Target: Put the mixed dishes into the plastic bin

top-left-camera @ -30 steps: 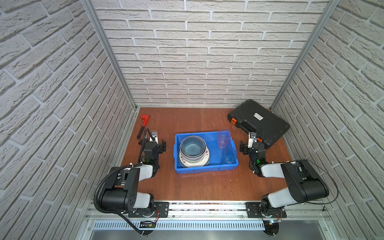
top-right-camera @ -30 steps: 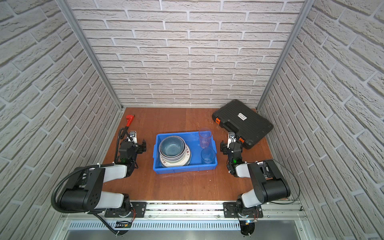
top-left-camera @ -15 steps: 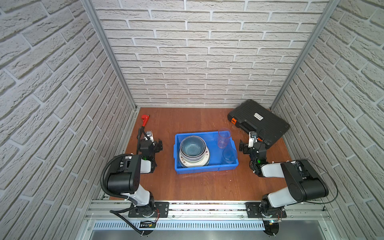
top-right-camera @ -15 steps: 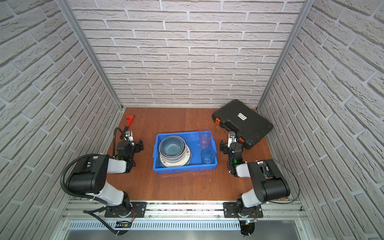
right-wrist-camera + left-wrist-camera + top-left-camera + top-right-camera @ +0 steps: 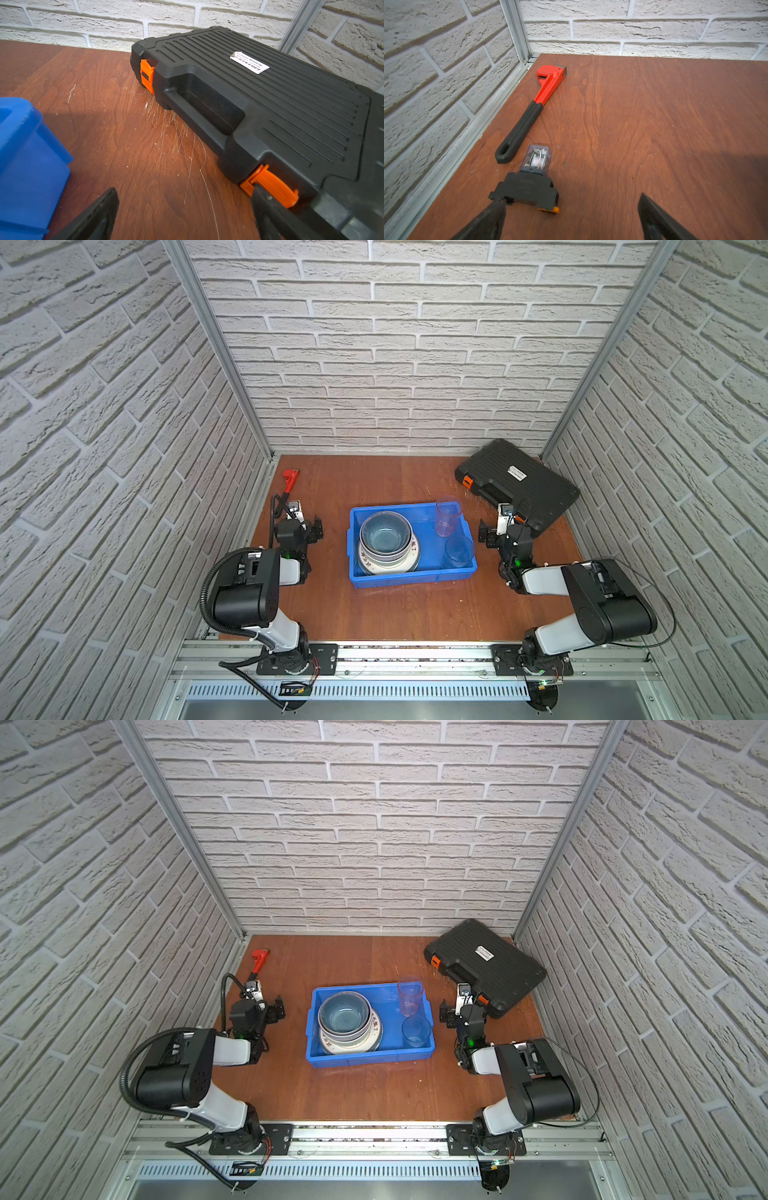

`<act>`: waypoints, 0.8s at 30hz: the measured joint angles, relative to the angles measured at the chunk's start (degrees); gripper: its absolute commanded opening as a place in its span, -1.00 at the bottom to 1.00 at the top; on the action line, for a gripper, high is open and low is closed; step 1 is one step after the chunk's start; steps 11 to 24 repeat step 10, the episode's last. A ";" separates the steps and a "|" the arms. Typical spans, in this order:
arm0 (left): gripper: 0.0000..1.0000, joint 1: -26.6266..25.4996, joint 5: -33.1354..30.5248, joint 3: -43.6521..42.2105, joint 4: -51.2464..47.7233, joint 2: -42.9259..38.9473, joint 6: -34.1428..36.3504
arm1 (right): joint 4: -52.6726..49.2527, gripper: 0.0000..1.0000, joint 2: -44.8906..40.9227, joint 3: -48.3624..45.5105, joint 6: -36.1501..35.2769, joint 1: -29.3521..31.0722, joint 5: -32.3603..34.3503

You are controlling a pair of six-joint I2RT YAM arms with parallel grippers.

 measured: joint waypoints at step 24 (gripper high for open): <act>0.96 0.00 0.15 0.00 0.00 0.00 -0.02 | -0.04 0.99 0.00 0.04 0.13 -0.17 -0.46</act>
